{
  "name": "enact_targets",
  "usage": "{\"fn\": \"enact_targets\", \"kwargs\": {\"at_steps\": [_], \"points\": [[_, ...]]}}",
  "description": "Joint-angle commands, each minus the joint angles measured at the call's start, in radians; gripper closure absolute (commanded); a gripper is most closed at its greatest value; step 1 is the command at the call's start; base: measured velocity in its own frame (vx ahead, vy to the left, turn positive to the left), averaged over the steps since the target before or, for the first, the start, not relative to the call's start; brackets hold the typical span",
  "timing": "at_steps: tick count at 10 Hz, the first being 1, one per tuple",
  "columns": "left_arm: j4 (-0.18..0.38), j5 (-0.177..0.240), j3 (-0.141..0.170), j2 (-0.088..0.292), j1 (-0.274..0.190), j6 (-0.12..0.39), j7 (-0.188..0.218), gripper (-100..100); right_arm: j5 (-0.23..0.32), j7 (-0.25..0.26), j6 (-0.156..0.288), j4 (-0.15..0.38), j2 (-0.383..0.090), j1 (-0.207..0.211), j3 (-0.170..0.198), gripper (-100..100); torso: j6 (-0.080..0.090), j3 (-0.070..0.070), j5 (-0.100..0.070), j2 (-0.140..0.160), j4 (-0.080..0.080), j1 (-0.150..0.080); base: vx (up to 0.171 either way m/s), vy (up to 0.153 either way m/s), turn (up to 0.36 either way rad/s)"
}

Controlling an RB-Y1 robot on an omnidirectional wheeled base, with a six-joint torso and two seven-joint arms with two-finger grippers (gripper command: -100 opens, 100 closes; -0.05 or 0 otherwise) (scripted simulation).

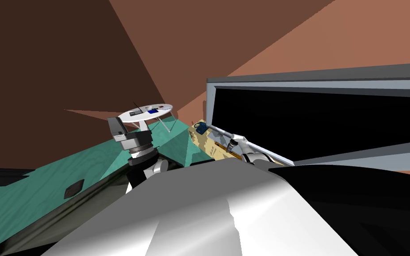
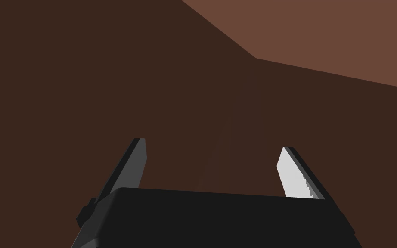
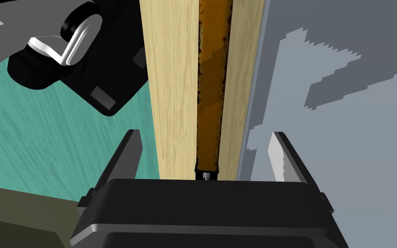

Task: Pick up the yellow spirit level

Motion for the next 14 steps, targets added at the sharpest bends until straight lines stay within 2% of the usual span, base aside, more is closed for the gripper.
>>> {"fn": "enact_targets", "kwargs": {"at_steps": [1,3,5,6,10,11,12,14], "points": [[0.0,0.0,0.0,0.0,0.0,0.0,0.0,0,0.007,0.008,-0.031,0.022,0.014,0.007,0.002,-100,0.0,0.0,0.0,0.0,0.0,0.0,0.0,0.0,0.0],[0.0,0.0,0.0,0.0,0.0,0.0,0.0,0,0.016,0.017,-0.07,0.049,0.032,0.015,0.004,-100,0.0,0.0,0.0,0.0,0.0,0.0,0.002,0.003,-0.008],[0.0,0.0,0.0,0.0,0.0,0.0,0.0,0,0.015,0.017,-0.068,0.053,0.031,0.01,0.004,-100,0.0,-0.001,-0.001,-0.001,-0.001,0.0,0.002,0.005,-0.009],[0.0,0.0,0.0,0.0,0.0,0.0,0.0,0,0.015,0.02,-0.073,0.056,0.031,0.009,0.004,100,0.0,-0.002,-0.002,-0.002,-0.002,-0.002,0.0,0.0,0.0],[0.0,0.0,0.0,0.0,0.0,0.0,0.0,0,0.015,0.019,-0.073,0.056,0.031,0.01,0.004,100,0.0,-0.002,-0.002,-0.002,-0.002,-0.003,0.0,0.0,0.0],[0.0,0.0,0.0,0.0,0.0,0.0,0.0,0,0.015,0.019,-0.073,0.056,0.031,0.01,0.004,0,0.0,-0.002,-0.002,-0.002,-0.001,-0.003,0.0,0.0,0.0],[0.0,0.0,0.0,0.0,0.0,0.0,0.0,0,0.009,0.01,-0.039,0.027,0.018,0.008,0.002,100,0.0,-0.002,-0.002,-0.002,-0.001,-0.003,0.006,-0.008,0.018],[0.0,0.0,0.0,0.0,0.0,0.0,0.0,0,0.0,0.0,0.0,0.0,0.0,0.0,0.0,100,0.0,-0.001,-0.001,-0.002,-0.001,-0.002,-0.006,-0.005,0.015]]}}
